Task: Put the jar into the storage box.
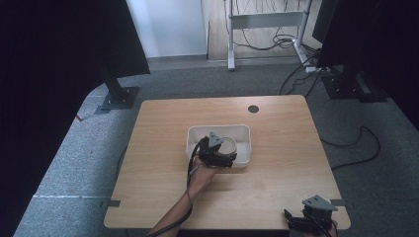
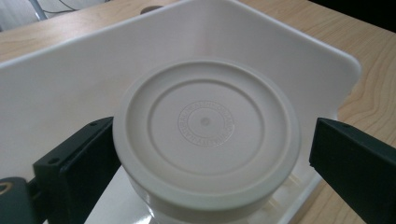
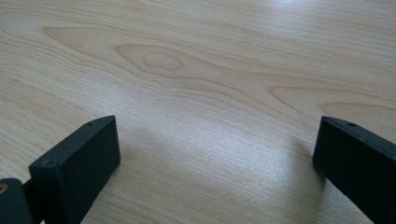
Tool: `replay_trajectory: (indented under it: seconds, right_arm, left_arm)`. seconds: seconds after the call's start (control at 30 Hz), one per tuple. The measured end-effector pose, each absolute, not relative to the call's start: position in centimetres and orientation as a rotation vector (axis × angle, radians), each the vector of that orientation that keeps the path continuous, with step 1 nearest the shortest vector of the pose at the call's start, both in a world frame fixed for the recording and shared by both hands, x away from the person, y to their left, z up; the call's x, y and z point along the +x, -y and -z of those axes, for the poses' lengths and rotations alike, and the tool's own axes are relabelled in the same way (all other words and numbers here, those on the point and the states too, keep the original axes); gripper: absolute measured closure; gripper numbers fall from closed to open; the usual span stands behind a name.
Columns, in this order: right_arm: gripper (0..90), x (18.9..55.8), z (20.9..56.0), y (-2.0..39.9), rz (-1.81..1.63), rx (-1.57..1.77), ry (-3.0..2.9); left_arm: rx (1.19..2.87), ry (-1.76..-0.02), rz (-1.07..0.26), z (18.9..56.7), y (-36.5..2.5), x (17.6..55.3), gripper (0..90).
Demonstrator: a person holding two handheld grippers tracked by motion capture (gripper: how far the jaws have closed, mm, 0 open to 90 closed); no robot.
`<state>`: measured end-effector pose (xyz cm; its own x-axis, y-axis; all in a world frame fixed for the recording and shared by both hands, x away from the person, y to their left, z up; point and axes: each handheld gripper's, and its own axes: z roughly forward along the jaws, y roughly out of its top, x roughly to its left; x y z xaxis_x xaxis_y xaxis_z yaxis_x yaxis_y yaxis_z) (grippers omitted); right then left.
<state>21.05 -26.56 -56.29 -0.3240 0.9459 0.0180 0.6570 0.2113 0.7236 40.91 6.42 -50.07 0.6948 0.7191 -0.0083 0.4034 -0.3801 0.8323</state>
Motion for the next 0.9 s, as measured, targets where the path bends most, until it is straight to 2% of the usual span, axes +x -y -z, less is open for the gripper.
replay_trajectory:
  seconds: [0.9]
  right_arm:
    - [0.3,21.0,56.3,26.5,-0.897,1.486,-2.059]
  left_arm:
    - [2.031,-0.796,-0.431,48.7,-8.6,38.9,2.7]
